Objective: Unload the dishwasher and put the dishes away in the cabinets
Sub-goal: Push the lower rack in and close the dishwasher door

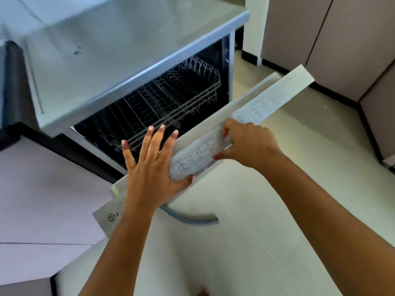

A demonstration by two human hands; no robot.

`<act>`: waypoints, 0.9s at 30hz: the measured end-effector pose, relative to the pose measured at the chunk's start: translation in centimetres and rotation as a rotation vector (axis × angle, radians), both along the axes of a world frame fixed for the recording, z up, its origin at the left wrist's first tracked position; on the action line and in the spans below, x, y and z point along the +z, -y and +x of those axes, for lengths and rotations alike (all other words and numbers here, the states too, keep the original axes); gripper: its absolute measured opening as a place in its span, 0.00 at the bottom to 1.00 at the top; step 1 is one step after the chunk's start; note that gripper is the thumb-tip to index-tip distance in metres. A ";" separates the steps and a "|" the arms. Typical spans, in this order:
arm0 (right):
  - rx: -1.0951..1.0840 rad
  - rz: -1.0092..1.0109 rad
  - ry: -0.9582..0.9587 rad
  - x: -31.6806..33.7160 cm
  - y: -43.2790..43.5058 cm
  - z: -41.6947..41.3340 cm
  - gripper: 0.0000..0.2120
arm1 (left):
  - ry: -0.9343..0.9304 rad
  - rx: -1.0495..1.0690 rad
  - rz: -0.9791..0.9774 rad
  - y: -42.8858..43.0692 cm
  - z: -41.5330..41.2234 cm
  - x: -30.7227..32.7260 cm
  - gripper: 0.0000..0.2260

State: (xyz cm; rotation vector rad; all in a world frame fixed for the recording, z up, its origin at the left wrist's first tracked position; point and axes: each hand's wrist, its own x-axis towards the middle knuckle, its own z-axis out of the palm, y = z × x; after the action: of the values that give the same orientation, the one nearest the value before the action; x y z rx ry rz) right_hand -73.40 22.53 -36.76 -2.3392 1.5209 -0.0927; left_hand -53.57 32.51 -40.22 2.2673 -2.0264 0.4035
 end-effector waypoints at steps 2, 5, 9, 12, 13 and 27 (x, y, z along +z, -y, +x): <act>0.059 -0.042 -0.026 0.8 1.6 1.1 0.29 | -0.014 0.006 -0.019 1.0 1.0 0.8 0.45; 0.147 -0.147 -0.016 2.0 4.0 3.8 0.42 | 0.010 0.044 -0.059 2.6 3.1 2.0 0.48; 0.185 -0.345 -0.096 3.0 7.2 7.1 0.59 | 0.061 0.135 -0.118 5.0 5.9 3.3 0.52; 0.245 -0.370 -0.200 4.3 9.5 9.7 0.59 | 0.067 0.180 -0.125 6.9 8.2 3.9 0.55; 0.277 -0.375 -0.225 4.7 10.2 10.7 0.58 | 0.060 0.191 -0.126 7.5 9.0 4.0 0.55; 0.411 -0.521 -0.477 6.9 12.8 18.1 0.28 | 0.064 0.089 -0.203 11.2 13.4 5.1 0.37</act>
State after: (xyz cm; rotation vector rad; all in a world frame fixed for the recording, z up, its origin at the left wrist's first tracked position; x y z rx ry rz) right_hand -55.29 9.78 -29.84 -3.2316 1.2675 0.2124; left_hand -40.16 21.34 -35.10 2.2522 -1.8228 0.6644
